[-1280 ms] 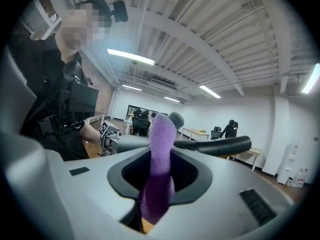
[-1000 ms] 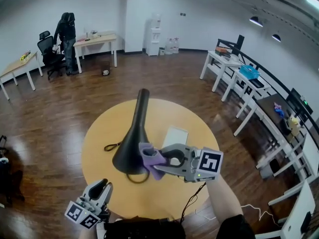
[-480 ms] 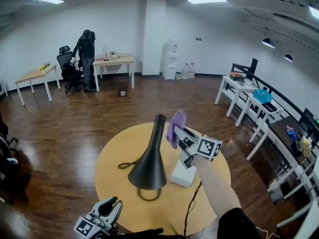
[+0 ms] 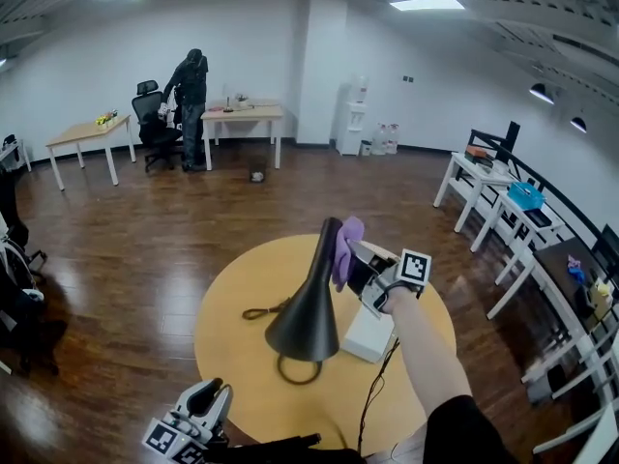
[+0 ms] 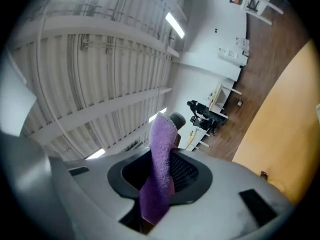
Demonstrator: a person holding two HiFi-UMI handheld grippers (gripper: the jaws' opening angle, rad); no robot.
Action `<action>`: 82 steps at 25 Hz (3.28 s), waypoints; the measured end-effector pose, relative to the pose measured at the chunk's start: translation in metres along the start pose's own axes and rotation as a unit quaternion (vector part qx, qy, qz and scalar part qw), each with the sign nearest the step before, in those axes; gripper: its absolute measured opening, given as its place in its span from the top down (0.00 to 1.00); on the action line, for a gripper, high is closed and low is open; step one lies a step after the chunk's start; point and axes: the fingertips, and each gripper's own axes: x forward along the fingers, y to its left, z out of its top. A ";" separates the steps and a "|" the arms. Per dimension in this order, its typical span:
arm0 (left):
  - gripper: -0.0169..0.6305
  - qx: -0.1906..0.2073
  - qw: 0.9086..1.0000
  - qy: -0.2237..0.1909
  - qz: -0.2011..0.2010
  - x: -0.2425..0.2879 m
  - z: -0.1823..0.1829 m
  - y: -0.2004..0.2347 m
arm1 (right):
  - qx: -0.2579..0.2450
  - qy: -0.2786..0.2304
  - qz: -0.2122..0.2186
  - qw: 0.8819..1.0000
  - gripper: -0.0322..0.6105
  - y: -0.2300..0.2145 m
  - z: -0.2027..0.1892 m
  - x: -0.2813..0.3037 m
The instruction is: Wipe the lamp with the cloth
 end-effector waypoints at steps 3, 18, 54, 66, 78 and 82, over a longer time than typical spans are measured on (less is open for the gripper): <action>0.84 -0.008 1.000 0.006 -0.013 0.003 -0.008 0.002 | -0.036 0.058 0.027 0.997 0.80 0.013 -0.033 -0.007; 0.84 -0.049 0.992 0.029 -0.114 0.043 -0.019 -0.018 | -0.066 0.140 0.071 0.985 0.79 0.051 -0.132 -0.064; 0.84 -0.039 0.999 0.007 0.012 0.001 -0.016 0.028 | 0.090 -0.139 0.111 0.980 0.80 -0.017 -0.003 0.002; 0.84 -0.051 0.998 0.025 -0.036 0.026 -0.023 0.031 | 0.018 0.103 0.191 0.976 0.80 0.029 -0.101 -0.017; 0.84 -0.038 0.992 0.047 -0.112 0.071 -0.034 0.002 | 0.015 0.136 0.162 0.977 0.80 0.028 -0.124 -0.049; 0.84 0.000 0.990 0.065 -0.128 0.111 -0.022 0.001 | 0.009 0.134 0.150 0.979 0.80 0.031 -0.126 -0.061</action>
